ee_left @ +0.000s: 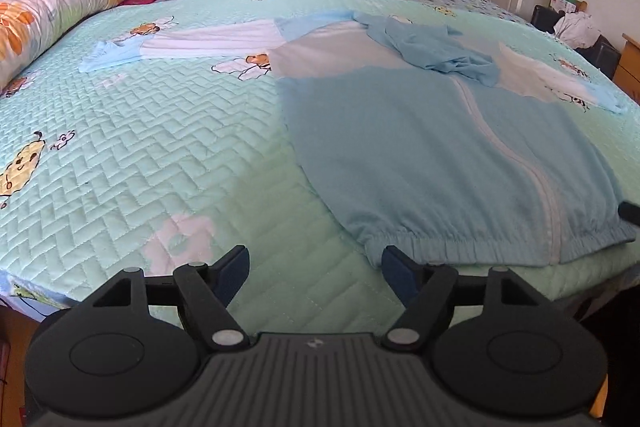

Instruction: Fold clothes

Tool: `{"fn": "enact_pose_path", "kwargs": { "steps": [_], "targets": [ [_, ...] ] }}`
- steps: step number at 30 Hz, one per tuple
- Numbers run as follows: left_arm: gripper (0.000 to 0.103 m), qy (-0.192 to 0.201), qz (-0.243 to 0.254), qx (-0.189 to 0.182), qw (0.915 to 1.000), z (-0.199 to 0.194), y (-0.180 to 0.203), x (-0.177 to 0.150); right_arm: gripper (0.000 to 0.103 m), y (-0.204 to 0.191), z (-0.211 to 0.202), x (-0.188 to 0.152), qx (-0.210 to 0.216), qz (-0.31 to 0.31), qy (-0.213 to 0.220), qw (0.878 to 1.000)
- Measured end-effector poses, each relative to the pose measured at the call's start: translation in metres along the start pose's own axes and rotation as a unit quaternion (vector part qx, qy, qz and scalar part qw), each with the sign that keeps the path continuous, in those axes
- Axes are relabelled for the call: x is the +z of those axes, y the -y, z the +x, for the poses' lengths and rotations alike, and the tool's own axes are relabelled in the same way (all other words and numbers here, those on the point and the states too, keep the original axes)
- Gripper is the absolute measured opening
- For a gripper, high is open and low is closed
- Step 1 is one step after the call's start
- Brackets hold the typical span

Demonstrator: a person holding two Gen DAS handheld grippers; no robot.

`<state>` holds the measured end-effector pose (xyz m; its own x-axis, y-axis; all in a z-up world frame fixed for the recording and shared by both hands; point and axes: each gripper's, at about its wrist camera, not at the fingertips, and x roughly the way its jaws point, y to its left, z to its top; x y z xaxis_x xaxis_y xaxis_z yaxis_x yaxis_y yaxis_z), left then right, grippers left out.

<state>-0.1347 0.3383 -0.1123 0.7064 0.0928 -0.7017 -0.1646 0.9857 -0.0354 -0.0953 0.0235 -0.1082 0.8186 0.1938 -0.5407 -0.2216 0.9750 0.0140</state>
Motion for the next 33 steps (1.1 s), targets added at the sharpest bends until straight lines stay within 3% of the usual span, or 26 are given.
{"fn": "enact_pose_path", "kwargs": {
  "steps": [3, 5, 7, 8, 10, 12, 14, 15, 16, 17, 18, 19, 21, 25, 28, 33],
  "targets": [
    [0.076, -0.022, -0.05, -0.053, 0.9971, 0.004, -0.006, 0.002, 0.075, 0.019, -0.003, 0.004, 0.043, 0.058, -0.009, 0.997],
    [0.076, -0.04, -0.119, -0.101, 0.9869, 0.011, -0.017, 0.003, 0.075, 0.045, 0.004, 0.0, 0.088, 0.131, -0.045, 0.986],
    [0.076, -0.052, -0.176, -0.138, 0.9732, 0.017, -0.026, 0.006, 0.075, 0.076, 0.015, -0.008, 0.14, 0.24, -0.081, 0.957],
    [0.076, -0.062, -0.202, -0.155, 0.9652, 0.022, -0.029, 0.008, 0.075, 0.091, 0.022, -0.014, 0.172, 0.295, -0.097, 0.935],
    [0.076, -0.087, -0.248, -0.194, 0.9451, 0.033, -0.03, 0.012, 0.075, 0.109, 0.039, -0.022, 0.224, 0.364, -0.122, 0.896],
    [0.074, -0.103, -0.277, -0.231, 0.9269, 0.044, -0.027, 0.014, 0.075, 0.118, 0.051, -0.027, 0.249, 0.408, -0.136, 0.868],
    [0.068, -0.104, -0.288, -0.24, 0.921, 0.051, -0.024, 0.013, 0.074, 0.122, 0.06, -0.031, 0.267, 0.439, -0.145, 0.845],
    [0.059, -0.103, -0.292, -0.241, 0.9197, 0.053, -0.022, 0.013, 0.07, 0.123, 0.063, -0.033, 0.274, 0.451, -0.148, 0.837],
    [0.052, -0.102, -0.297, -0.242, 0.9182, 0.056, -0.021, 0.012, 0.065, 0.122, 0.065, -0.034, 0.274, 0.456, -0.152, 0.833],
    [0.03, -0.104, -0.303, -0.243, 0.9158, 0.057, -0.022, 0.012, 0.045, 0.12, 0.067, -0.034, 0.27, 0.452, -0.161, 0.835],
    [0.013, -0.107, -0.31, -0.246, 0.9122, 0.057, -0.023, 0.013, 0.012, 0.117, 0.069, -0.034, 0.265, 0.446, -0.172, 0.838],
    [0.014, -0.107, -0.317, -0.249, 0.9091, 0.055, -0.025, 0.014, 0.006, 0.115, 0.071, -0.033, 0.264, 0.443, -0.183, 0.837],
    [0.011, -0.085, -0.321, -0.257, 0.9075, 0.043, -0.028, 0.024, 0.005, 0.112, 0.067, -0.025, 0.28, 0.444, -0.168, 0.834],
    [0.009, -0.05, -0.302, -0.247, 0.9194, 0.017, -0.026, 0.068, 0.005, 0.112, 0.055, 0.029, 0.316, 0.445, -0.098, 0.832],
    [0.01, -0.041, -0.295, -0.23, 0.9264, 0.01, -0.023, 0.099, 0.005, 0.11, 0.063, 0.064, 0.322, 0.453, -0.087, 0.827],
    [0.01, -0.062, -0.33, -0.22, 0.9158, 0.023, -0.026, 0.112, 0.005, 0.098, 0.082, 0.077, 0.307, 0.475, -0.111, 0.817]
  ]
}}
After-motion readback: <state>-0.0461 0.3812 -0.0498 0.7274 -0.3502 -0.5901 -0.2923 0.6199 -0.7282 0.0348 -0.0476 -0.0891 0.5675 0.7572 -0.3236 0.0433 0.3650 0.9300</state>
